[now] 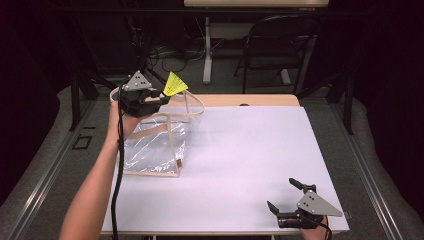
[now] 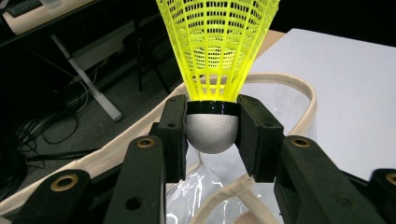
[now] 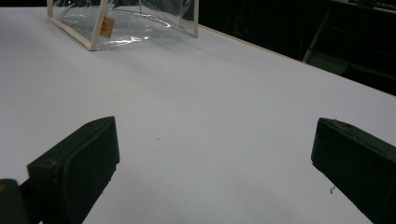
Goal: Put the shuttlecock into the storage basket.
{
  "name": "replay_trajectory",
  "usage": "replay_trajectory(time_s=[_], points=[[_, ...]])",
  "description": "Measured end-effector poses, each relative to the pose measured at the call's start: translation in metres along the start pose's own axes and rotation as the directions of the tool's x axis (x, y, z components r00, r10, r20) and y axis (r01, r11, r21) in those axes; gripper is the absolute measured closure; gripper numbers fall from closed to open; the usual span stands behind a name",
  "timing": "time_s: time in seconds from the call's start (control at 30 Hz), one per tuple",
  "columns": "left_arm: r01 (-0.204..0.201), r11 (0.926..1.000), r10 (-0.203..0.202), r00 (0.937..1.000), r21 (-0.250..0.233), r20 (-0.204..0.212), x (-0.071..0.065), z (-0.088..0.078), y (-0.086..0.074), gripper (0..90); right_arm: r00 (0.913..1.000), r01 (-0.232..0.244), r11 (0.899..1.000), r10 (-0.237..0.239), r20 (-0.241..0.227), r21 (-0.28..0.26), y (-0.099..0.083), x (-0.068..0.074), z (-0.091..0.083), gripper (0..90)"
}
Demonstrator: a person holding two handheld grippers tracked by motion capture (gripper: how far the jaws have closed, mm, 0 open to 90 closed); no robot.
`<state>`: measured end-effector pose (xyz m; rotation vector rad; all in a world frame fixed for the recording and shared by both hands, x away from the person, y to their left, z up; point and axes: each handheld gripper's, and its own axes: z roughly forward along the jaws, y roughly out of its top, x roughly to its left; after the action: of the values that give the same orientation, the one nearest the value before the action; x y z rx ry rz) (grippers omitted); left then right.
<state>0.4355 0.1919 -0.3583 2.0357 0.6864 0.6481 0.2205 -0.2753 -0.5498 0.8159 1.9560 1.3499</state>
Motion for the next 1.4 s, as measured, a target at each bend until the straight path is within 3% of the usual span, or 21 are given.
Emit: replay_trajectory(time_s=[1.4], points=[[0.032, 0.9982, -0.031, 0.9991, 0.05, -0.028, 0.019, -0.001, -0.026, 65.0, 1.0, 0.003, 1.0, -0.003, 0.001, 0.004, 0.0, 0.0, 0.0, 0.7]])
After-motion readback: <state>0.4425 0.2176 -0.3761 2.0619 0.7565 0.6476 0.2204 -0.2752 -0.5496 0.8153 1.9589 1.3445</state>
